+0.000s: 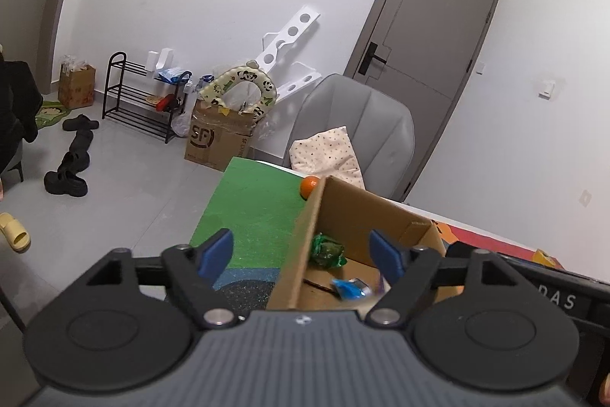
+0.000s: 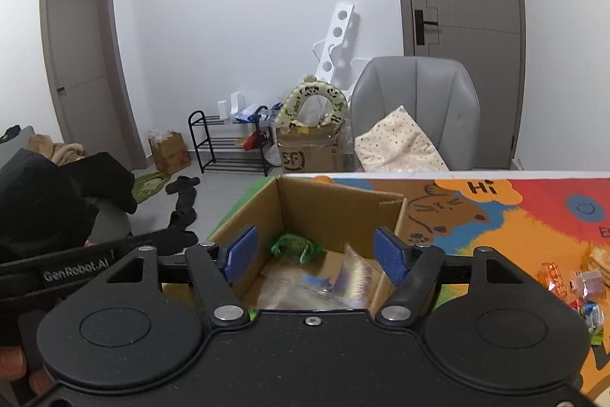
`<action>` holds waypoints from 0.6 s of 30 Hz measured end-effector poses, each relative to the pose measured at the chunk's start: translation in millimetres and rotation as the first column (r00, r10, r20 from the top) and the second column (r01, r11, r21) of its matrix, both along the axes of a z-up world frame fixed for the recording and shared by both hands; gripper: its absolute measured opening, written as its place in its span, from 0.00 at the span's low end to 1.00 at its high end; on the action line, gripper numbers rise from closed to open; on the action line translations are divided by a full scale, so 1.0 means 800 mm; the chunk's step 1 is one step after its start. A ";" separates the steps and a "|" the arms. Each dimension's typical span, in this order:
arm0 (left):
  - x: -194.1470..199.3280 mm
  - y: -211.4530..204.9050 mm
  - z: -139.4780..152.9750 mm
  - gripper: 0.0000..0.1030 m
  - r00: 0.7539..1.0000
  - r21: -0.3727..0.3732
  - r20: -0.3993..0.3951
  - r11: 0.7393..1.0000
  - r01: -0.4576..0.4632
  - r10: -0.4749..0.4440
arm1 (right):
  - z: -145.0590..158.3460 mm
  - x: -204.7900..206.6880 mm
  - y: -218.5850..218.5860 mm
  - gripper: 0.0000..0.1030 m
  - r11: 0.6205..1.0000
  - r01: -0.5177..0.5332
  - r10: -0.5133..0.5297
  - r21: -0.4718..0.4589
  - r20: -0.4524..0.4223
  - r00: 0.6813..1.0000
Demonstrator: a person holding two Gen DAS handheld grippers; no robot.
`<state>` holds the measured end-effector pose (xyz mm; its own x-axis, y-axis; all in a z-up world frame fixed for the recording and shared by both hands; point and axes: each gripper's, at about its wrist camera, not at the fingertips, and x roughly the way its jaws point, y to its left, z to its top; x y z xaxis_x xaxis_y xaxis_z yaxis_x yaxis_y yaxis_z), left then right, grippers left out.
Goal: Organize snacks
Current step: 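Carry both snacks over the box and open both grippers to drop them, then move both grippers back to the remaining snacks on the mat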
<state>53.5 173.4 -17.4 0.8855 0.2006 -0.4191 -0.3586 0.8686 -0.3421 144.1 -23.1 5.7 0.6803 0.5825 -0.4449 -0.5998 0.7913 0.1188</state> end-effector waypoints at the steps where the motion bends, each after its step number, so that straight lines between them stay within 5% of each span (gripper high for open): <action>1: 0.002 -0.003 0.001 0.79 1.000 0.006 -0.004 1.000 0.003 -0.003 | 0.001 0.000 -0.003 0.69 1.000 0.006 -0.006 0.001 -0.003 1.000; 18: 0.032 -0.085 0.005 0.91 0.993 0.082 -0.026 0.990 0.113 -0.111 | -0.009 0.002 -0.103 0.93 0.984 0.159 -0.157 0.075 -0.024 0.987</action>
